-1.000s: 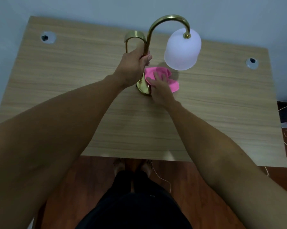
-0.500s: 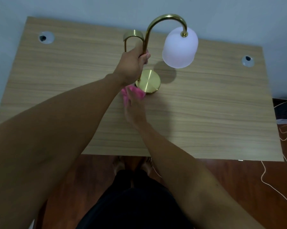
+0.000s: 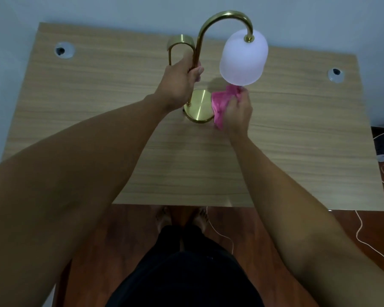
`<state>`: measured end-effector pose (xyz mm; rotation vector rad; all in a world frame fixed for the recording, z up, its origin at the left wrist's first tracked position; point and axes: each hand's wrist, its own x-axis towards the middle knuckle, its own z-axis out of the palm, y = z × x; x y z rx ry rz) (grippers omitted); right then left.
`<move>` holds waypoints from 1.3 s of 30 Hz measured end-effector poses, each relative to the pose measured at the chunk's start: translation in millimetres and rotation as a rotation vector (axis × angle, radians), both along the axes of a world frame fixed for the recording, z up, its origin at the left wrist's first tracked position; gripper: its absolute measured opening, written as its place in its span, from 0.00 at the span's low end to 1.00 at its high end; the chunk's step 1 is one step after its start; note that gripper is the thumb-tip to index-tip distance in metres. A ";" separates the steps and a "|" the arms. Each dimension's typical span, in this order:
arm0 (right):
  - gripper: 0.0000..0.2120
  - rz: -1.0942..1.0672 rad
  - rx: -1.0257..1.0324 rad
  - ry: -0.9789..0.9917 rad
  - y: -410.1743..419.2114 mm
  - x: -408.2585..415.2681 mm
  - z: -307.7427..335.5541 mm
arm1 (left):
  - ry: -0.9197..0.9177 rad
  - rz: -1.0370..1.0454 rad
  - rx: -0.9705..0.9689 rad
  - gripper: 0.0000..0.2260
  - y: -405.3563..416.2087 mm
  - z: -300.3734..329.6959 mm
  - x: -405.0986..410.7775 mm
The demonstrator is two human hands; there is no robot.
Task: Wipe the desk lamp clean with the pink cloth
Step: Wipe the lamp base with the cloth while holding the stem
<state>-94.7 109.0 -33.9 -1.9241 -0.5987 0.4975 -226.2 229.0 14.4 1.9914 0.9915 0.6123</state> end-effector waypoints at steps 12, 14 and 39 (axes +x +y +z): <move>0.24 0.719 -0.418 -0.874 -5.9 -48.4 -65.5 | 0.014 -0.008 0.021 0.11 2.4 -2.5 -0.6; 0.24 0.814 -0.532 -0.960 -7.3 -43.2 -62.5 | 0.013 -0.017 0.020 0.11 2.4 -1.5 -0.5; 0.32 0.562 -0.297 -0.661 -5.9 61.7 -27.9 | 0.076 -0.033 0.013 0.11 1.9 3.2 -2.8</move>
